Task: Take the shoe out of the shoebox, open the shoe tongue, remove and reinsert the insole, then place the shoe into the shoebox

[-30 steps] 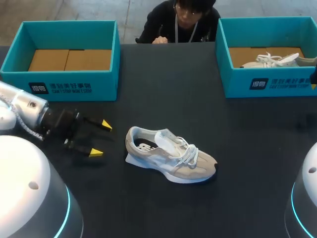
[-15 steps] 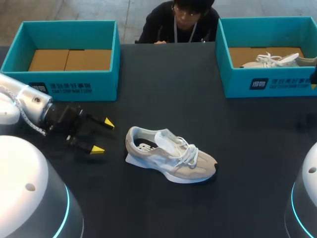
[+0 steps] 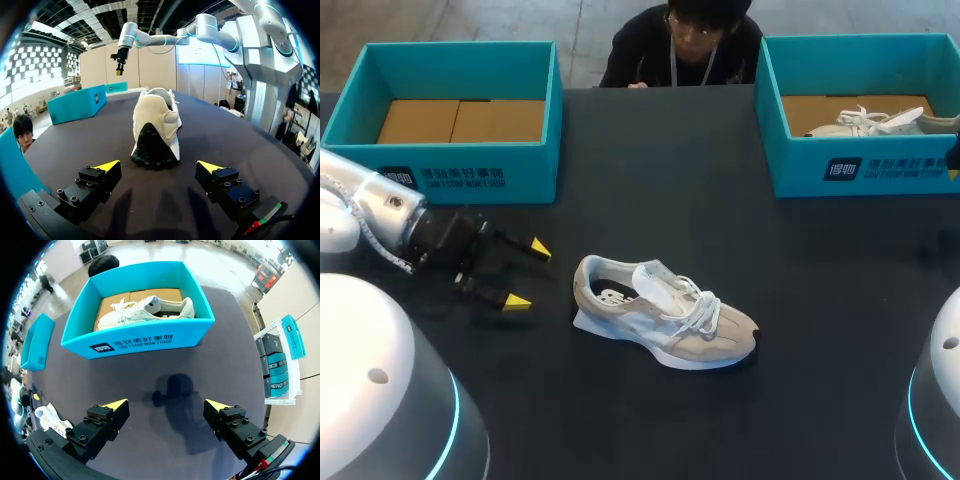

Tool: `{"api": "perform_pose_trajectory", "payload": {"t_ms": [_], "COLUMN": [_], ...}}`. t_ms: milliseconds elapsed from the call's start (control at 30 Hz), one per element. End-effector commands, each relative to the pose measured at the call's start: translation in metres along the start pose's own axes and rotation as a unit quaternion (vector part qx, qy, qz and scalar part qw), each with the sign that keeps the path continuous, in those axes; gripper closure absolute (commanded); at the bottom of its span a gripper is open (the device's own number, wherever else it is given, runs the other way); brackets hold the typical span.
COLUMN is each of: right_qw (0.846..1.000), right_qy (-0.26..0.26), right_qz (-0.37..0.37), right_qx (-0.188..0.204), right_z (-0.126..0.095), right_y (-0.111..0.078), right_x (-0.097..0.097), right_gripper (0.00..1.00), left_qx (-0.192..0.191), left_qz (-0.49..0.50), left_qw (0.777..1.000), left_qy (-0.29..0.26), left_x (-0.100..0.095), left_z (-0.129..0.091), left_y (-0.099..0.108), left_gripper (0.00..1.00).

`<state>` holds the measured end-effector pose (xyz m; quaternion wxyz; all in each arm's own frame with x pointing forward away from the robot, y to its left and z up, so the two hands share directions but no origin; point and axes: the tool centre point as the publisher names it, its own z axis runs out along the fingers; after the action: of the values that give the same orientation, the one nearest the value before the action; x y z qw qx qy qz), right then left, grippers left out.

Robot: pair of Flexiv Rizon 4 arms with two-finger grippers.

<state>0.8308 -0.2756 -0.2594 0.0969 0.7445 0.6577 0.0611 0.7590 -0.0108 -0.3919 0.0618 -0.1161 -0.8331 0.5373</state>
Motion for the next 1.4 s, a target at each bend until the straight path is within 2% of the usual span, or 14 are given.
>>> {"api": "perform_pose_trajectory", "payload": {"t_ms": [33,133,500,800,1100,1400], "right_qw": [1.0,1.0,1.0,1.0,1.0,1.0], "right_qy": [0.001,0.001,0.001,0.001,0.001,0.001], "right_qz": [0.0,0.0,0.0,0.0,0.0,0.0], "right_qx": [0.0,0.0,0.0,0.0,0.0,0.0], "right_z": [0.0,0.0,0.0,0.0,0.0,0.0], "right_y": [0.0,0.0,0.0,0.0,0.0,0.0], "right_x": [0.0,0.0,0.0,0.0,0.0,0.0], "right_gripper": [0.0,0.0,0.0,0.0,0.0,0.0], "left_qx": [-0.001,-0.001,-0.012,-0.029,-0.037,-0.023], "left_qz": [0.0,0.0,0.014,0.017,0.014,-0.01], "left_qw": [1.0,1.0,1.0,0.999,0.999,0.999], "left_qy": [0.0,0.0,-0.004,0.005,0.011,0.034], "left_x": [0.0,0.0,0.014,0.003,-0.005,-0.018], "left_z": [0.0,0.0,0.03,0.047,0.053,0.055], "left_y": [-0.001,-0.001,-0.02,-0.021,-0.018,-0.012], "left_gripper": [0.0,0.0,0.0,0.0,0.0,0.0]}}
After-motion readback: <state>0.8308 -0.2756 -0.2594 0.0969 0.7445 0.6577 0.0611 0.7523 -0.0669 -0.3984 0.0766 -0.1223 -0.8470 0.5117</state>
